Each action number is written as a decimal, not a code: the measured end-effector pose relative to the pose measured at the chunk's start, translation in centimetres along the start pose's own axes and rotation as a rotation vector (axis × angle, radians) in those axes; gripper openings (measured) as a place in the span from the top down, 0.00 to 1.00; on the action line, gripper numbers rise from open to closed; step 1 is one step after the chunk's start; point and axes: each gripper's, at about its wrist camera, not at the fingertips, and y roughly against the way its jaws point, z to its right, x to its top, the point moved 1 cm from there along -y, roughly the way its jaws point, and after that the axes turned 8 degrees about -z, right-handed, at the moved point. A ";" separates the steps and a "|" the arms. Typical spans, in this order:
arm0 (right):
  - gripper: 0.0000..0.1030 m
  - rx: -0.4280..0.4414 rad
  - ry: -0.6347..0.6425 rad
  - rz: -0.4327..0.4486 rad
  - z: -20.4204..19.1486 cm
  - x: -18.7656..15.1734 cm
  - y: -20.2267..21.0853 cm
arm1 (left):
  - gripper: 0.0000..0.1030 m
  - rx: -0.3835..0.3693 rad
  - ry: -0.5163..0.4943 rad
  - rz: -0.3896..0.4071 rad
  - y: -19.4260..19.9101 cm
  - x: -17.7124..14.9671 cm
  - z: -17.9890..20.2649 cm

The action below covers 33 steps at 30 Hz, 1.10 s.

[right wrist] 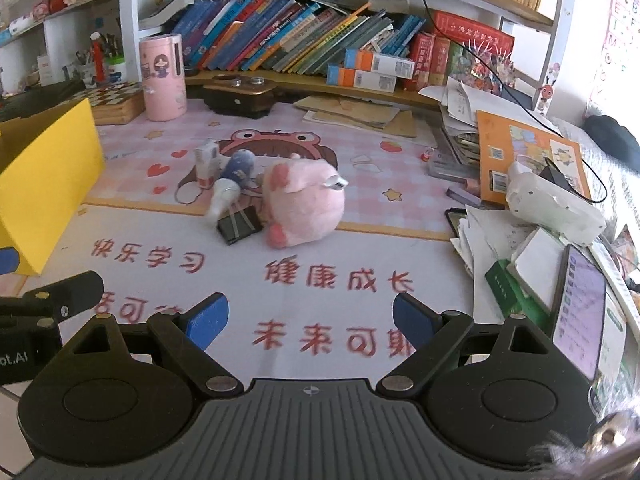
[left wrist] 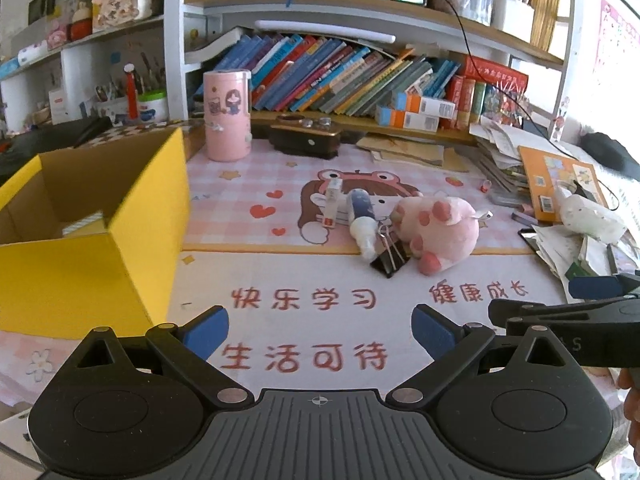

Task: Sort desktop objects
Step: 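Move both open tools toward the pig plush and black binder clip, then grasp the pink pig plush with the right tool while the left tool grasps the black binder clip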

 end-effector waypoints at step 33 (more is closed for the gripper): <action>0.17 0.213 0.149 0.005 2.7 9.8 -11.6 | 0.04 0.124 0.045 -0.043 -5.2 3.8 4.5</action>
